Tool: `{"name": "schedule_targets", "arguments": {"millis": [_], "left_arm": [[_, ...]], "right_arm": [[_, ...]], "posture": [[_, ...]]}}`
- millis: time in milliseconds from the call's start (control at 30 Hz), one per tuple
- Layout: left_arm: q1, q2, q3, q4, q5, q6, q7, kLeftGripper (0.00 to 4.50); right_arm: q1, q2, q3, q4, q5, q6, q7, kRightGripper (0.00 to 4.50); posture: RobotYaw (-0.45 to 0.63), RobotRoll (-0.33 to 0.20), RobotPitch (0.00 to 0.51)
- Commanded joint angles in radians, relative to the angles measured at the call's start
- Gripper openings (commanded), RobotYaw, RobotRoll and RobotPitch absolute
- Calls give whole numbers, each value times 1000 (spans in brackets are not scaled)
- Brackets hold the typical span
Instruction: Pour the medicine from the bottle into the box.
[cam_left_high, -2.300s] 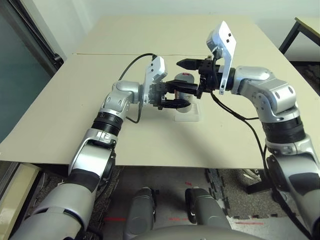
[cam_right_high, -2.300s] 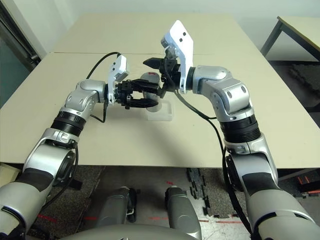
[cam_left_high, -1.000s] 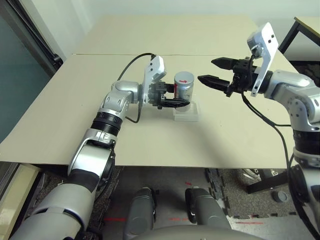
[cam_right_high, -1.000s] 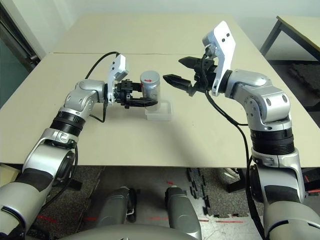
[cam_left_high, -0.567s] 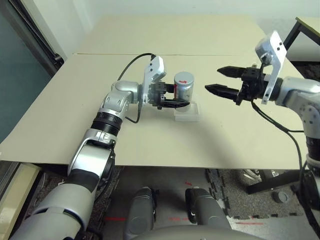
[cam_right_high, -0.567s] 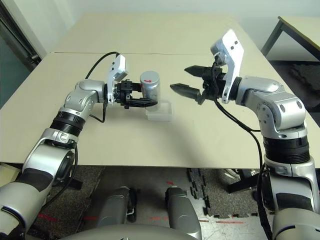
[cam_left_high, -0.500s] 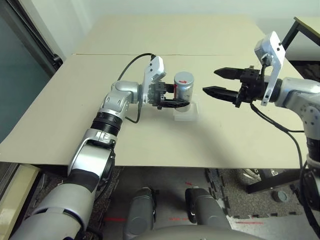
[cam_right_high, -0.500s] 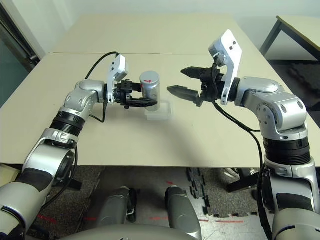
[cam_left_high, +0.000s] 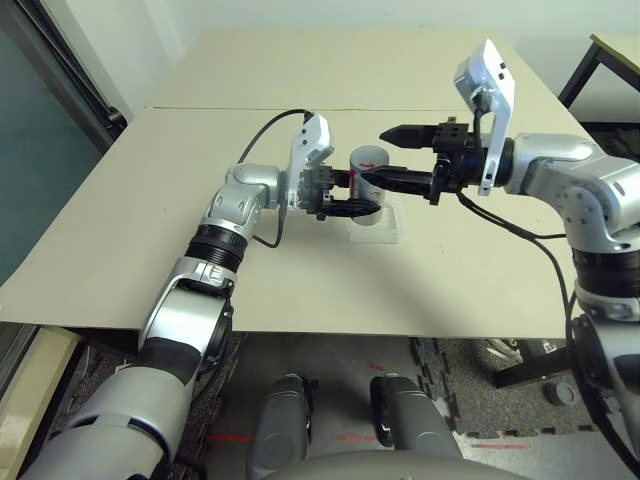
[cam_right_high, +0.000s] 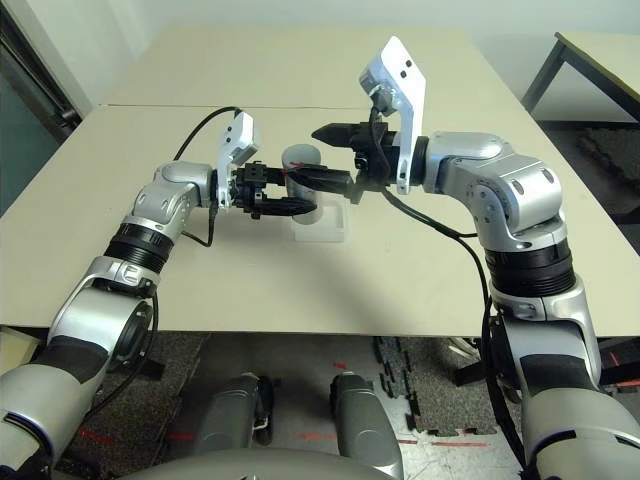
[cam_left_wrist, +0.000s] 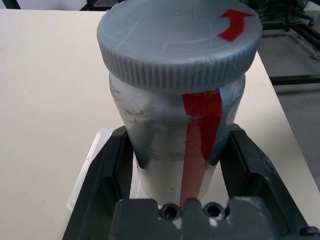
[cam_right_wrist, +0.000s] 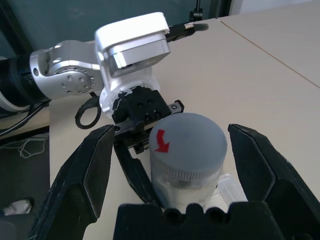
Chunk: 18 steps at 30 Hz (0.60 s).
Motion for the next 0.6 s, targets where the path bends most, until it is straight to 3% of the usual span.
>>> {"name": "schedule_targets", "arguments": {"millis": [33,467,567,600], "left_arm": [[-7,8,-5,-6,14,-2,-9,2711],[-4,6,-5,-22,11,9,-8,2711],[-3,6,-6,-22,11,9,-7,2711],[-3,6,-6,-22,11,9,-7,2711]], "right_arm": [[-23,18,26,35,-28,-37,14,4500],[-40,64,36,112,-99,-106,23,4500],[-37,68,37,111,-102,-104,25,3937],[-36,69,37,111,-103,-104,25,3544]], "posture": [[-49,0,87],[-44,0,91],[-44,0,91],[-44,0,91]]}}
